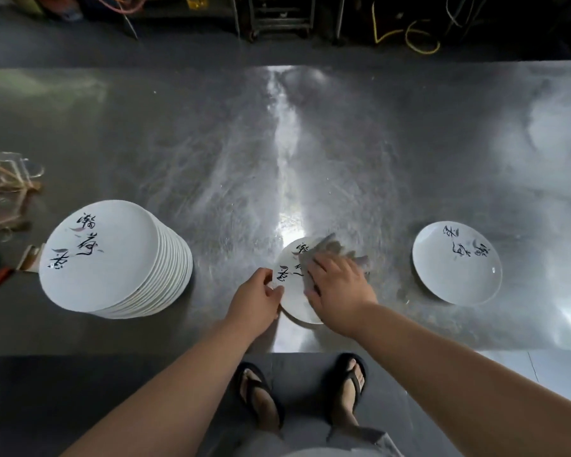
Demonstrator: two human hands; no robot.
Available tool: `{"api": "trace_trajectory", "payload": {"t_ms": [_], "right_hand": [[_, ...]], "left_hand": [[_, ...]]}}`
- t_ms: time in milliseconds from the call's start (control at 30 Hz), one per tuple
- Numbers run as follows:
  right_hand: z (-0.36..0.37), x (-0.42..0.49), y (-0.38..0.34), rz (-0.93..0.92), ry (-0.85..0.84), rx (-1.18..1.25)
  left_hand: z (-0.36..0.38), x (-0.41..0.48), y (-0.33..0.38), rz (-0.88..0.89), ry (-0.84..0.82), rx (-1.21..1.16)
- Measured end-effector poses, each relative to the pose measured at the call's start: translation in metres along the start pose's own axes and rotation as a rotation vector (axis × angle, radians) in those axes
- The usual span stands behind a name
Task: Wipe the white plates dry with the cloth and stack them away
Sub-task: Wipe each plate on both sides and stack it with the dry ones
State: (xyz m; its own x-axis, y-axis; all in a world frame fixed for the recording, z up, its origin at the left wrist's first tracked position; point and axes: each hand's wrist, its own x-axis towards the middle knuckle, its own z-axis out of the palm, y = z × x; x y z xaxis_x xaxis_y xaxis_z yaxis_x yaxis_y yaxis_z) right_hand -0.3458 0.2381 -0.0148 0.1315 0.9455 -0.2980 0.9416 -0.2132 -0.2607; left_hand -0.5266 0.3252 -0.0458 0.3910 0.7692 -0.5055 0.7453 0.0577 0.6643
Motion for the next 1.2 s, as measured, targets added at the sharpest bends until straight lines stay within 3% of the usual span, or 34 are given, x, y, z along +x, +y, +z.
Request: {"api": "trace_trajectory", "payload": {"t_ms": [100,333,567,767,967,1200], "right_hand": [[0.024,-0.002,0.000,-0.103,-0.253,-0.179],[0.017,0.029,0.012,-0.076,-0.223,-0.198],[0.029,-0.006,0.025,-0.480,-0.353,-0.270],[0.010,0.025,0.035,-0.126,-0.248,-0.274],[0.020,-0.019,0.020,-0.412,-0.381,-0.239],[0.010,0.011,0.034,-0.067,-0.265,-0.269]], "left_hand": [[0.002,0.003,0.002,-0.001,0.007,-0.003],[0.003,0.008,0.008,-0.049,-0.049,-0.148],[0.007,0.009,0.007,-0.083,-0.033,-0.235],[0.008,0.010,0.009,-0.104,-0.025,-0.254],[0.009,0.010,0.012,-0.149,0.005,-0.265],[0.009,0.008,0.018,-0.219,0.040,-0.330]]}}
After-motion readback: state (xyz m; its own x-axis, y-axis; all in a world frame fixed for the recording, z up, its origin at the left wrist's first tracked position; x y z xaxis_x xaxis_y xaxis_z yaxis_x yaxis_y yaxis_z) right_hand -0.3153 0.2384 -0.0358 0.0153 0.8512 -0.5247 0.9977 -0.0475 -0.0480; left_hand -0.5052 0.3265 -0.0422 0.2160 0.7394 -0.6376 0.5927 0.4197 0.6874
